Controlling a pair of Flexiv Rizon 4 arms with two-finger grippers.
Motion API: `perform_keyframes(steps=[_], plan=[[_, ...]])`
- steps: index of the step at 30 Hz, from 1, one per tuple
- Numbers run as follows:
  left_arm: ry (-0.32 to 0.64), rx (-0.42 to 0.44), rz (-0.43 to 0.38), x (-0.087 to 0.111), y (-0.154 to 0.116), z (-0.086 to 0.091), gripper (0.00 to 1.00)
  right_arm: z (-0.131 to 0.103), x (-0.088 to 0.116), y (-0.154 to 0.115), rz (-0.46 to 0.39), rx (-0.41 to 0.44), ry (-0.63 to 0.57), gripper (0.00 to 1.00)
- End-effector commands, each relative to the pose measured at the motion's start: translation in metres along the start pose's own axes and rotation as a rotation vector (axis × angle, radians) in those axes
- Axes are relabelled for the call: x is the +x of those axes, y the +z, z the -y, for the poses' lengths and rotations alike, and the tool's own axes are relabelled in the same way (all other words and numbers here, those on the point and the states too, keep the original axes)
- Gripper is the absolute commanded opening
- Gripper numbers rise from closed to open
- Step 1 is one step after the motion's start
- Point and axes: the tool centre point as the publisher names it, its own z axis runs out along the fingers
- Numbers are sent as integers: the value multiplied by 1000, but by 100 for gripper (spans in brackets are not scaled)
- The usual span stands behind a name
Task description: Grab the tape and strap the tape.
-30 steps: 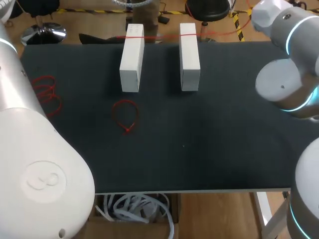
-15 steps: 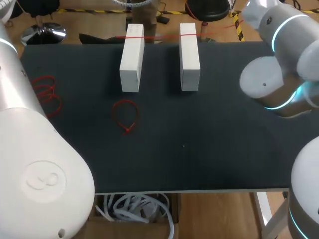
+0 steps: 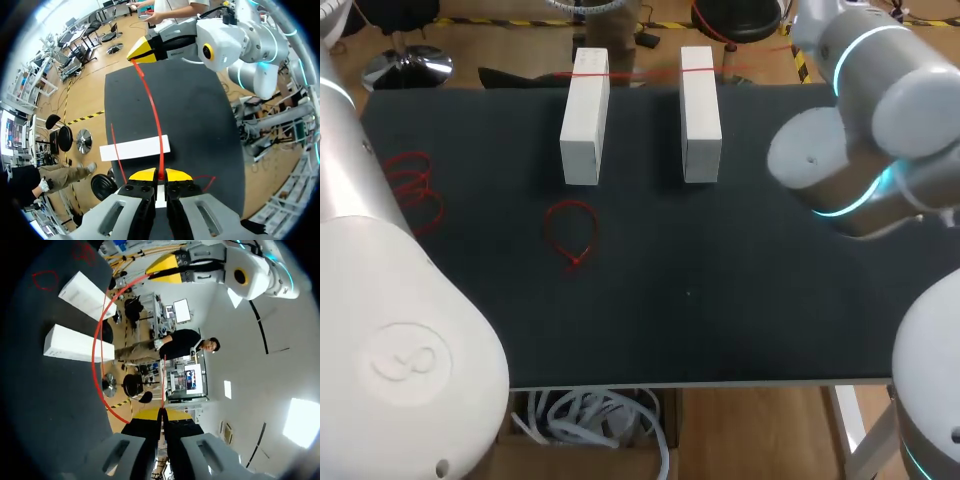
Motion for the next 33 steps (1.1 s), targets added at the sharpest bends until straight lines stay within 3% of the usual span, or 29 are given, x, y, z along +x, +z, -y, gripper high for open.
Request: perform_keyframes(steps=[1,8,13,23,33], plan=[[-1,-5,-2,0,-1,0,0,-6,-2,4,8,463,-16,0],[-1,-5,-2,0,-1,0,0,-17,0,8,35,465,-60,0],[-1,-5,-2,0,-1,0,0,-34,-2,6,70,415,-126,0],[-1,-5,-2,0,-1,0,0,-48,-4,5,78,374,-141,0],[-1,-5,-2,0,-1,0,0,-68,-1,1,68,280,-172,0]])
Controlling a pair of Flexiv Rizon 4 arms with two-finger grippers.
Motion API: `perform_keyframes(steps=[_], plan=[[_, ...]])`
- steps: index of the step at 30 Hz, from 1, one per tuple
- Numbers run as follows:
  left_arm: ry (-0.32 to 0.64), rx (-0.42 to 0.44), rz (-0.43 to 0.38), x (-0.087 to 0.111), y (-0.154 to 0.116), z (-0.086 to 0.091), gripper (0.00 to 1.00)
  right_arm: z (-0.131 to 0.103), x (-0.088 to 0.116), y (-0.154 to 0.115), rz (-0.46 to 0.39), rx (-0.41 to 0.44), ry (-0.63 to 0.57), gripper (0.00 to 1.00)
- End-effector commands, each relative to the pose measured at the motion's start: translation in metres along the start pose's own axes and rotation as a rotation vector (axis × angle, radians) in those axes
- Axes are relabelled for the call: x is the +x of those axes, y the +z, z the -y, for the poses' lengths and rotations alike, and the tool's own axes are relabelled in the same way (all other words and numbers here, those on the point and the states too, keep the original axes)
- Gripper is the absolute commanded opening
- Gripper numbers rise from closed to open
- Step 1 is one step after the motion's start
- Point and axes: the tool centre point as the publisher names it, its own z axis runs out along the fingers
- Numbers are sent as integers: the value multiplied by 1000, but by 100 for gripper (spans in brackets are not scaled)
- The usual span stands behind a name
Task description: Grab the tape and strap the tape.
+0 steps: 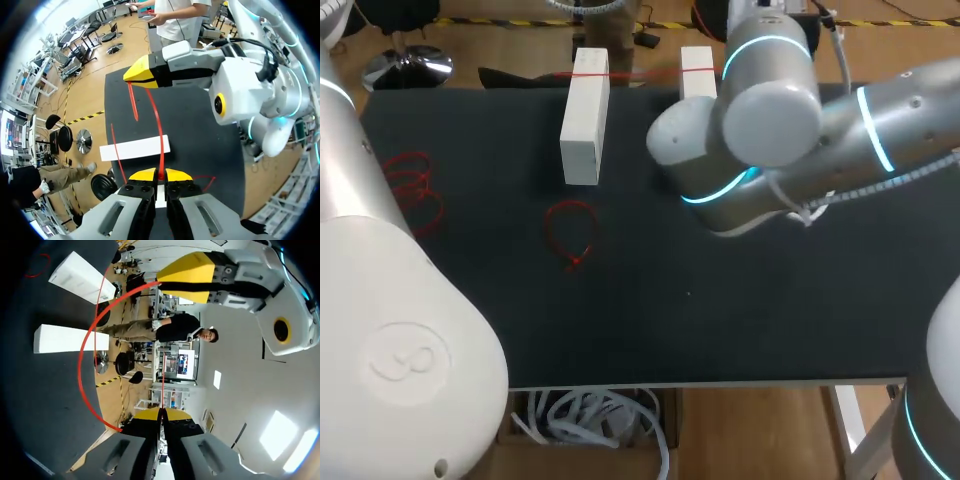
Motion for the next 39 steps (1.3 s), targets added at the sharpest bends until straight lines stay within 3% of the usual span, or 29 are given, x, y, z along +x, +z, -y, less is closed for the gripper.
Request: perform_keyframes(steps=[1,21,39], plan=[[-1,-5,-2,0,-1,0,0,-8,-1,-6,-11,72,-13,0],[-1,-5,-2,0,-1,0,0,-32,0,-13,-24,-51,-34,0],[-1,-5,-2,0,-1,0,0,-41,-2,-18,-21,-51,-43,0]])
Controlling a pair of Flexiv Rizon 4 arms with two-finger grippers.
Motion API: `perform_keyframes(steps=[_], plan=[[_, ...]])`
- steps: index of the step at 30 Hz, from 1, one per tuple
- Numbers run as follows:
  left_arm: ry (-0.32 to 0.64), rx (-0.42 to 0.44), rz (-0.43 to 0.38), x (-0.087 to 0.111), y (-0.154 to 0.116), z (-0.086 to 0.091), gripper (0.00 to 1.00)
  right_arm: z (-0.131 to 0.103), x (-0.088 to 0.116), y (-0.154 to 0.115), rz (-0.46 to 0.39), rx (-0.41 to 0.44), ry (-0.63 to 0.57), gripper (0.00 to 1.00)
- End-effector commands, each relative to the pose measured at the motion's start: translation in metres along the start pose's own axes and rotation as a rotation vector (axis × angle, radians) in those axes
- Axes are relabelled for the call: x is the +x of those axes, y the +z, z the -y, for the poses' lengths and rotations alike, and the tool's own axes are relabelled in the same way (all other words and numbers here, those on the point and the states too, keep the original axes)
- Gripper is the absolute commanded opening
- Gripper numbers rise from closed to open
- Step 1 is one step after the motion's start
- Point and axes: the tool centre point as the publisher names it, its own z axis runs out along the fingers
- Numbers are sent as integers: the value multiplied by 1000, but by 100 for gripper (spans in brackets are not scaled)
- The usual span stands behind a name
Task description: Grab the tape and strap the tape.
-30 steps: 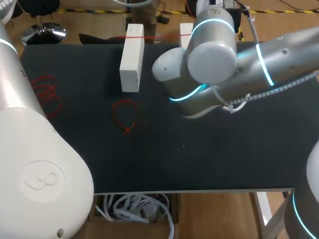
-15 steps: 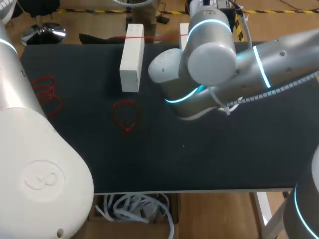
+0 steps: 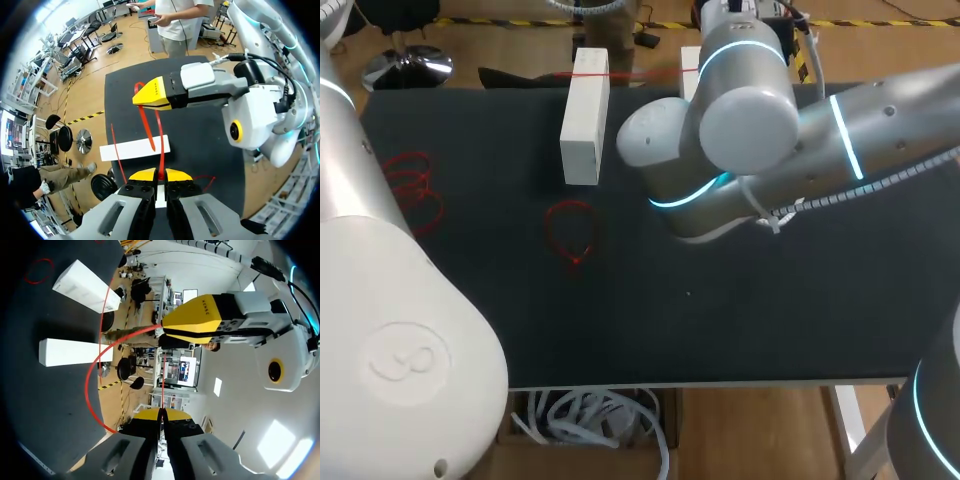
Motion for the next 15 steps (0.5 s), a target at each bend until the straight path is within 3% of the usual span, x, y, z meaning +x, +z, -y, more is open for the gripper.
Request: perform_keyframes(steps=[1,15], plan=[[-1,-5,-2,0,-1,0,0,-3,-3,-3,-9,4,-5,0],[-1,-5,-2,0,-1,0,0,-10,-4,-5,-16,32,-22,0]])
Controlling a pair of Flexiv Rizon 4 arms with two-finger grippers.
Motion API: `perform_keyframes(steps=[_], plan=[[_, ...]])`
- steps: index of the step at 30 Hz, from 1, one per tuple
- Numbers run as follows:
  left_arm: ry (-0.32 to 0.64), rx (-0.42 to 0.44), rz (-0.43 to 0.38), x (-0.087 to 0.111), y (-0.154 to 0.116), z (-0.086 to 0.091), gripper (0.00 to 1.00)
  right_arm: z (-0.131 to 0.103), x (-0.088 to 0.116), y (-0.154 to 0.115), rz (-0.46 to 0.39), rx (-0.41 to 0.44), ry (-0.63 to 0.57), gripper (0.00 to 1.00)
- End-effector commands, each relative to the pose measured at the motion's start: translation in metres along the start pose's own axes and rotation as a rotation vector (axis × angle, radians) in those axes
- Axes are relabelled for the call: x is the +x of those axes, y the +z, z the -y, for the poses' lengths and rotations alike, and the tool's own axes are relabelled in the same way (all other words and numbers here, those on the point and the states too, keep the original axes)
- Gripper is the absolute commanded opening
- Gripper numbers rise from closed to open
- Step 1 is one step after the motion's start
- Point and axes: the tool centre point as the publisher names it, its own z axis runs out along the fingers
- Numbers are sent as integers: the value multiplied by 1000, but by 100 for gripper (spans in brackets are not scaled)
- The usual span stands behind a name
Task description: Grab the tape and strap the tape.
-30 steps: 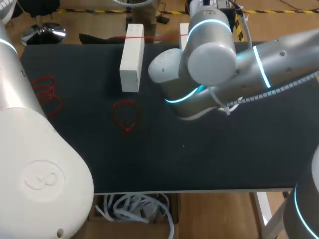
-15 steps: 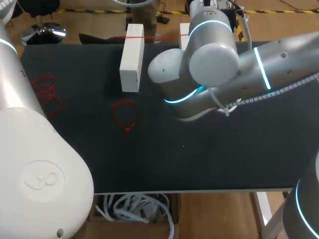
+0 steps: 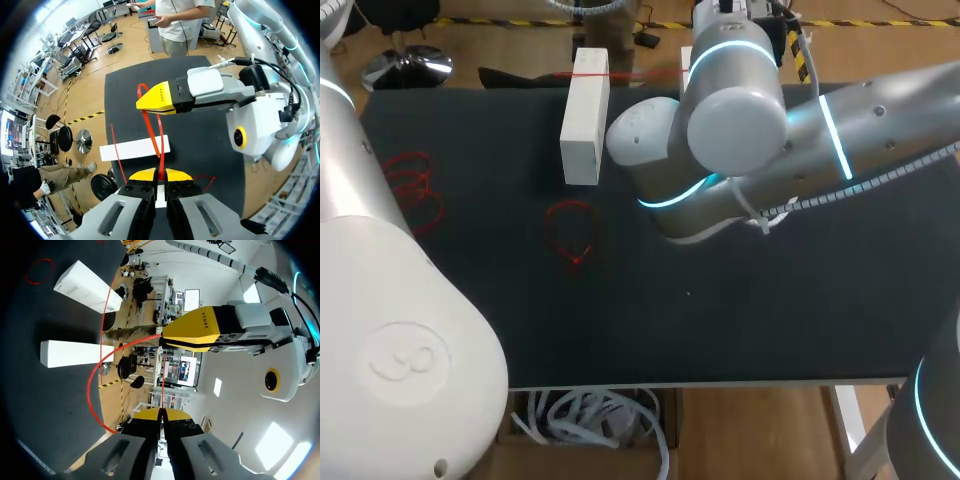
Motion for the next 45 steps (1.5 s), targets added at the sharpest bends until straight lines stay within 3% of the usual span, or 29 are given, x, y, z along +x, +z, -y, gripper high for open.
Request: perform_keyframes(steps=[1,20,30,45], plan=[[-1,-5,-2,0,-1,0,0,-4,-4,-1,-10,17,-6,0],[-1,-5,-2,0,-1,0,0,-13,-5,-2,-16,28,-25,0],[-1,-5,-2,0,-1,0,0,-6,-7,3,-13,48,-41,0],[-1,-5,-2,0,-1,0,0,-14,-3,6,-13,10,-32,0]])
